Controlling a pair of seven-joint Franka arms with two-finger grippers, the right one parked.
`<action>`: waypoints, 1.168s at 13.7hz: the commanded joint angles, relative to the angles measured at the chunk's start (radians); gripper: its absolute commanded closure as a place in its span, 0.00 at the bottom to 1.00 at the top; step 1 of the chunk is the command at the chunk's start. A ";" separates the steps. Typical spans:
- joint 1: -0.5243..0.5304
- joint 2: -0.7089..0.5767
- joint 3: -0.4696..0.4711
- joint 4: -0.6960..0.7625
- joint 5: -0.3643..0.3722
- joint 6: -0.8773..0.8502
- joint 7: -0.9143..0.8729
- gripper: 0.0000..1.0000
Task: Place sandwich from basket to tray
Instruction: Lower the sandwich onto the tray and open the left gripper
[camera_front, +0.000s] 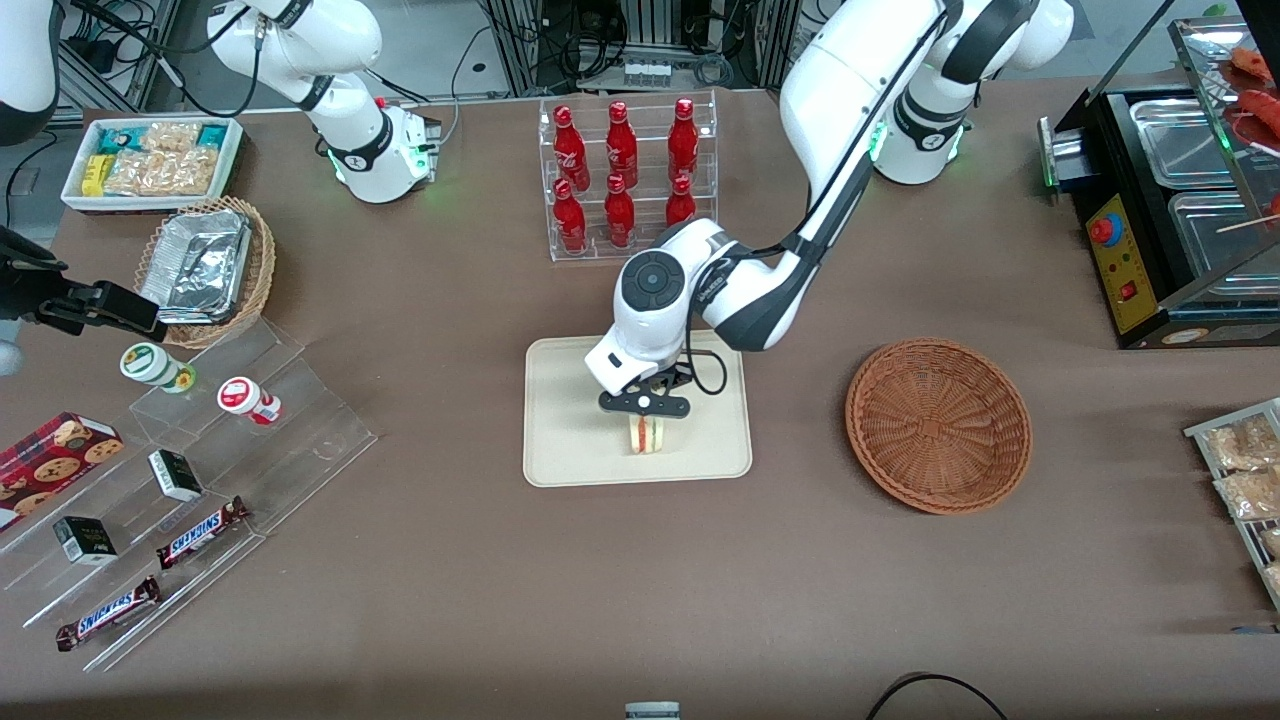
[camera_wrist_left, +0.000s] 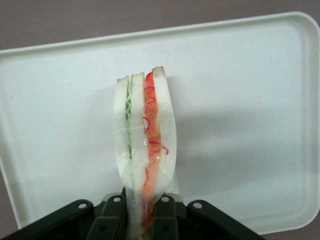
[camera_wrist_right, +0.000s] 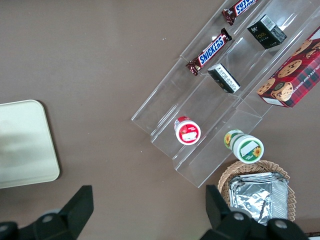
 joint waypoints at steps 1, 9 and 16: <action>-0.039 0.023 0.013 0.029 0.005 -0.004 -0.042 1.00; -0.046 0.034 0.015 0.012 0.008 -0.002 -0.060 0.00; -0.025 -0.115 0.050 0.021 0.001 -0.036 -0.140 0.00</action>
